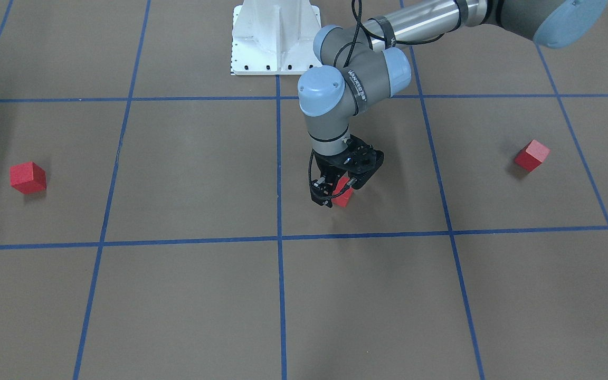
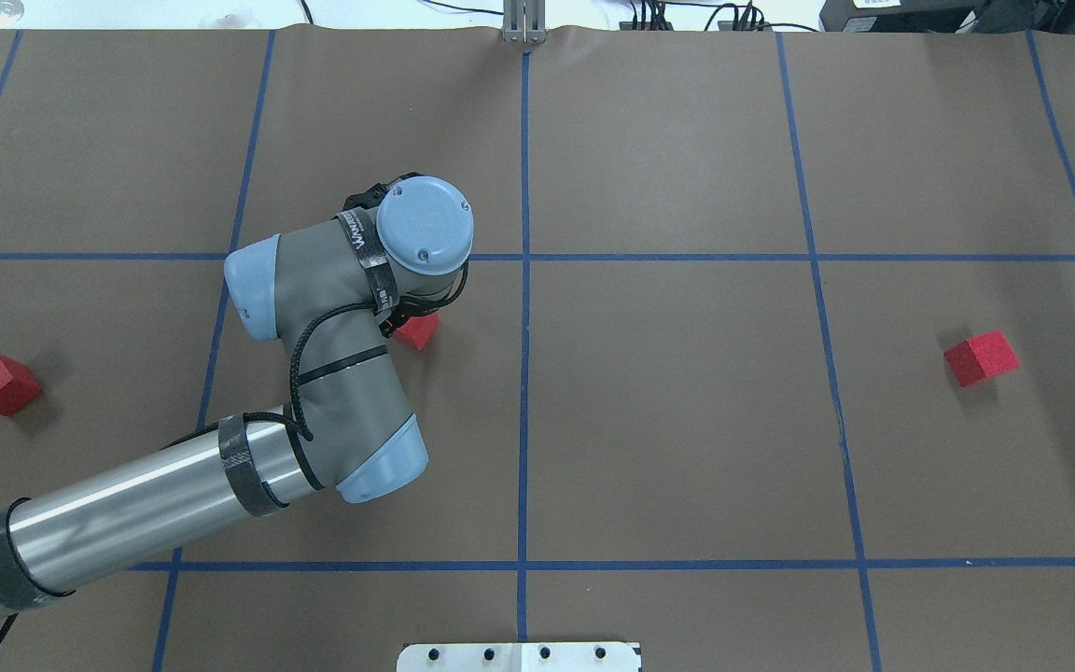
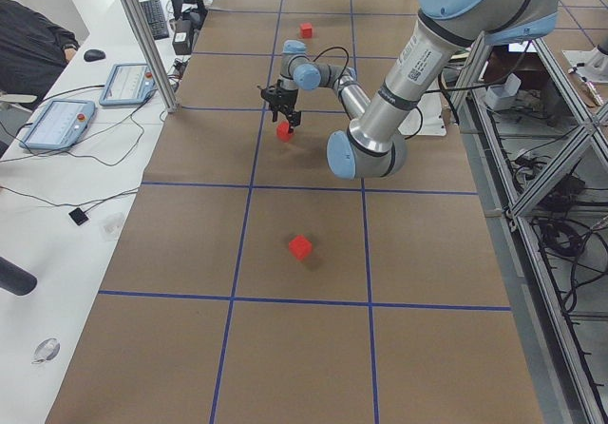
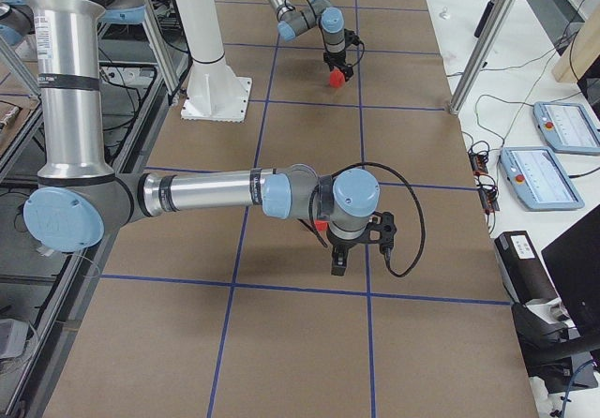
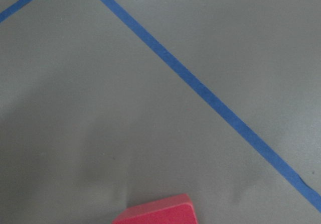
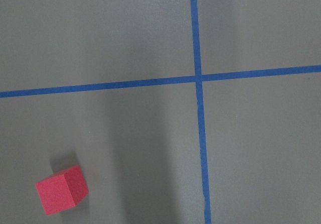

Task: Form red blocks into L shape at center
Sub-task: 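Lower the left gripper and grasp the middle red cube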

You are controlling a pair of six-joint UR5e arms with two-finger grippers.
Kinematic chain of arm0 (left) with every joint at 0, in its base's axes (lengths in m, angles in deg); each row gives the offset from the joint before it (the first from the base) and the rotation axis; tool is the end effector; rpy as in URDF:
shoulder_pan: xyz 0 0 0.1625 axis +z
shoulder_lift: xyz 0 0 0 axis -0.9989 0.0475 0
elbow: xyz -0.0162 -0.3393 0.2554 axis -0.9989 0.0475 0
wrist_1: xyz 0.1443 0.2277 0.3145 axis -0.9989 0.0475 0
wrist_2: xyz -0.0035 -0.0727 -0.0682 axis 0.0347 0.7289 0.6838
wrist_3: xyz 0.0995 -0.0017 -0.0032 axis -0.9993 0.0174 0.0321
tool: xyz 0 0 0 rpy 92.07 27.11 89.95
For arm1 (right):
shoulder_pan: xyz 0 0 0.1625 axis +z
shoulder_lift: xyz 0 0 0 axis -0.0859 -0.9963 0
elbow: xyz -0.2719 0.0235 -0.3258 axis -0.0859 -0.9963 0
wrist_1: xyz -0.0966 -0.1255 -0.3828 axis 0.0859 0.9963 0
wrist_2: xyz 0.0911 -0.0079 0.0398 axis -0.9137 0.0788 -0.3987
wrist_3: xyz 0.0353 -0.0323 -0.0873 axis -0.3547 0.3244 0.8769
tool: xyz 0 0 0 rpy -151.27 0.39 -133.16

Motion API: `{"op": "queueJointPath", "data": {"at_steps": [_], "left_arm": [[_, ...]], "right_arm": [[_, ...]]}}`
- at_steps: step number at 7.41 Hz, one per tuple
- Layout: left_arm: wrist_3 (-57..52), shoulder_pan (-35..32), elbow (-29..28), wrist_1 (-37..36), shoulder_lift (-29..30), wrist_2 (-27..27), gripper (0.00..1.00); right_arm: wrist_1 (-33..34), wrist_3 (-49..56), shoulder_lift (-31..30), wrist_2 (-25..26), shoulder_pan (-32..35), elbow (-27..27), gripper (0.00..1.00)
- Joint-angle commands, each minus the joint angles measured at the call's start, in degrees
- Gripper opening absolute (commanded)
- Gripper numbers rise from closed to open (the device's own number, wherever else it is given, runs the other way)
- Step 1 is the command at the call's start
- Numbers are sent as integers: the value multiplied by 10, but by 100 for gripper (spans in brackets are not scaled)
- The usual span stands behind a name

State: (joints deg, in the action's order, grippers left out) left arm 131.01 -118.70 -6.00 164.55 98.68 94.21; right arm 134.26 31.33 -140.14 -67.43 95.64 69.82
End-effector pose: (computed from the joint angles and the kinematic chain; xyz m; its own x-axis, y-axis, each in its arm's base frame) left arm 0.5723 -0.4921 0.2370 0.4907 -0.7225 -0.4870 0.6869 0.6646 -0.2940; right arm 0.0627 -0.4863 0.6043 0.6352 0.0824 0.7679 -0.0507 0.9966 -0.0650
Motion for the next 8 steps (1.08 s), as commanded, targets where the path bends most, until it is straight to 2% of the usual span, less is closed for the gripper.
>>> {"op": "queueJointPath", "data": {"at_steps": [1,5,6,7,8], "left_arm": [[-1,0,0,-1,-1,0,99],[-1,3,-10,1,-4,0,99],[4,4,-15,2,-4,-1,78],[7,5,-12,2,-4,-1,23],[7,5,-11,0,-5,-3,0]], "right_arm": [[0,0,0,0,0,-2,99],[0,0,2,0,0,-2,99],[0,0,2,0,0,-2,99],[0,1,2,0,0,-2,99],[0,0,2,0,0,-2,99]]}}
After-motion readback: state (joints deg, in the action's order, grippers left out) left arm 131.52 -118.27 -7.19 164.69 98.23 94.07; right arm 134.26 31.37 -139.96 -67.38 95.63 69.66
